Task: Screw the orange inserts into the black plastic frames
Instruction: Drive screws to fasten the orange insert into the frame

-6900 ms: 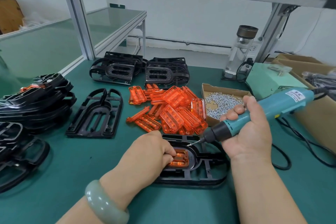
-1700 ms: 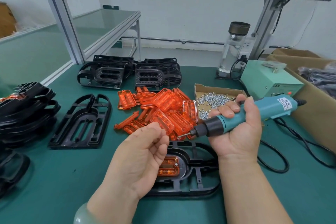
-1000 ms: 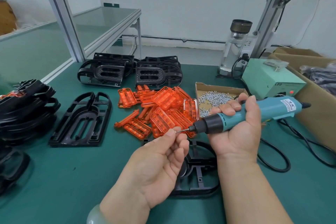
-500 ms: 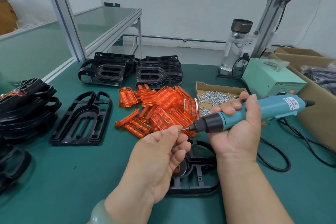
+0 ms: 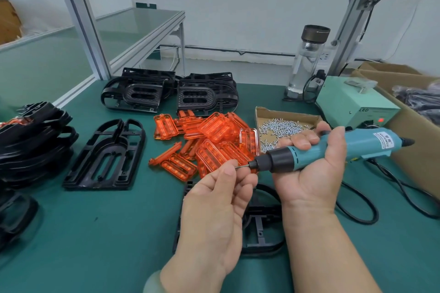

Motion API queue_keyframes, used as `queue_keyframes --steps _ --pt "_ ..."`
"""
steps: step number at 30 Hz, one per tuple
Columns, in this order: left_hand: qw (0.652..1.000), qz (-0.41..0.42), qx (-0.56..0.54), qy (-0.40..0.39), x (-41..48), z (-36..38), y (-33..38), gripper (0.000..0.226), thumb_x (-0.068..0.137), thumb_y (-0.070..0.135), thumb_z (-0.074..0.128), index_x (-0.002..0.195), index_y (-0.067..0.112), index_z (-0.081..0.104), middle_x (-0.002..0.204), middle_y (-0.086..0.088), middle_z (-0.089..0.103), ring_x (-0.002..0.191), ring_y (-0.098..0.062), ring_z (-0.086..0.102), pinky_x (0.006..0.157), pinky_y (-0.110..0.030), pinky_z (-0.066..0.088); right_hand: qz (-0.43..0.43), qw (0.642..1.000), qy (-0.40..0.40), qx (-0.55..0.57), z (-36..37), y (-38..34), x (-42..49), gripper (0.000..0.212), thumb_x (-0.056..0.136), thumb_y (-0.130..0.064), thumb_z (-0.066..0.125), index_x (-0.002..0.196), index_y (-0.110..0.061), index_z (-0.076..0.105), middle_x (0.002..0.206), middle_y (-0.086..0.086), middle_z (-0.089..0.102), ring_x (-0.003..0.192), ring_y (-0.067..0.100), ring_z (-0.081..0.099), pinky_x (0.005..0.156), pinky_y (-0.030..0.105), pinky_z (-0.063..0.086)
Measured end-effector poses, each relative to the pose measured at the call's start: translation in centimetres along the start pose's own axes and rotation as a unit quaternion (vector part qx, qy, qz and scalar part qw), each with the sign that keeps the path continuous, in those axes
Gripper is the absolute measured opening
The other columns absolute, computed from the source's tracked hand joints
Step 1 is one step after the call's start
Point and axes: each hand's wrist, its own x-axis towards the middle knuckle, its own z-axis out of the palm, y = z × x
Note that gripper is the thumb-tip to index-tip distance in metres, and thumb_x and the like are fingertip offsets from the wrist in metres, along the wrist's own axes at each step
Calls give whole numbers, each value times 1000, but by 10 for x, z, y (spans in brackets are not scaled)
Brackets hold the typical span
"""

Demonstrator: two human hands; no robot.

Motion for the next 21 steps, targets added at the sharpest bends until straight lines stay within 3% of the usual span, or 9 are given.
queue_keyframes --steps 10,21 --pt "991 24 133 -7 5 -6 10 13 91 13 56 87 6 66 63 -4 69 53 -8 64 45 -14 49 -1 1000 -7 -4 1 2 -1 16 82 -37 58 89 -24 51 60 -11 44 46 3 43 56 19 44" --pt "988 60 137 32 4 -3 -1 17 88 16 61 76 8 68 64 -6 69 53 -9 64 45 -15 48 -2 1000 10 -3 1 3 -1 16 89 -40 54 87 -24 51 60 -11 45 47 4 44 56 19 42"
